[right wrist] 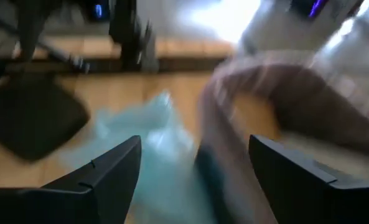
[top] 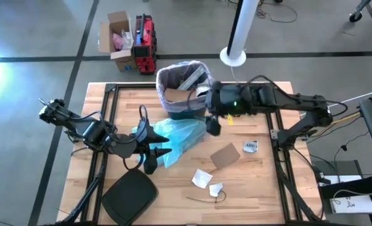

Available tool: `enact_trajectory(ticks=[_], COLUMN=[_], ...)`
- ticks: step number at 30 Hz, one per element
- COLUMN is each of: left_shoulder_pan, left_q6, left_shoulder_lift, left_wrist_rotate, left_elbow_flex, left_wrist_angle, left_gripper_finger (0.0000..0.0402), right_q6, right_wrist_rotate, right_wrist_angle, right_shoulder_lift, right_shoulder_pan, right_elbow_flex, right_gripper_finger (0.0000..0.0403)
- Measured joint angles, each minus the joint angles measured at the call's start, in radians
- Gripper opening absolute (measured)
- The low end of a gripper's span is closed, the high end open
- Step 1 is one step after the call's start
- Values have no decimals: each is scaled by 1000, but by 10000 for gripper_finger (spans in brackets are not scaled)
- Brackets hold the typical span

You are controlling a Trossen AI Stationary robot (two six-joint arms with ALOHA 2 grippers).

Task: Place trash/remove bag and relplace
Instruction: Put the brown cardboard into the trash bin

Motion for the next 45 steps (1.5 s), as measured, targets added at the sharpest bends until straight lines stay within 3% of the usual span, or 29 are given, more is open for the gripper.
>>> enact_trajectory(ticks=[4, 8, 12, 20, 29, 38, 45], left_shoulder_pan=[1, 1, 1, 1, 1, 1, 1], left_q6=[21, 26, 29, 22, -4, -4, -13], left_shoulder_lift=[0, 0, 0, 0, 4, 49, 75], left_wrist_rotate=[-16, -23, -23, -22, -45, -67, -66], left_elbow_flex=[-1, -1, -1, -1, -1, -1, -1], left_wrist_angle=[0, 0, -1, 0, 5, 12, 25], left_gripper_finger=[163, 158, 155, 163, 174, 157, 149], right_q6=[146, 166, 202, -13, -115, -119, -117], right_wrist_rotate=[11, 13, -86, -131, -157, -184, -158], right_wrist_angle=[-180, -291, -341, -249, 67, 165, 195], right_shoulder_lift=[-8, -6, 2, 1, 0, 21, 21], right_shoulder_pan=[71, 158, 198, 221, 220, 219, 218], right_elbow_flex=[-51, -138, -245, -522, -787, -914, -921], right_gripper_finger=[316, 357, 393, 397, 400, 400, 400])
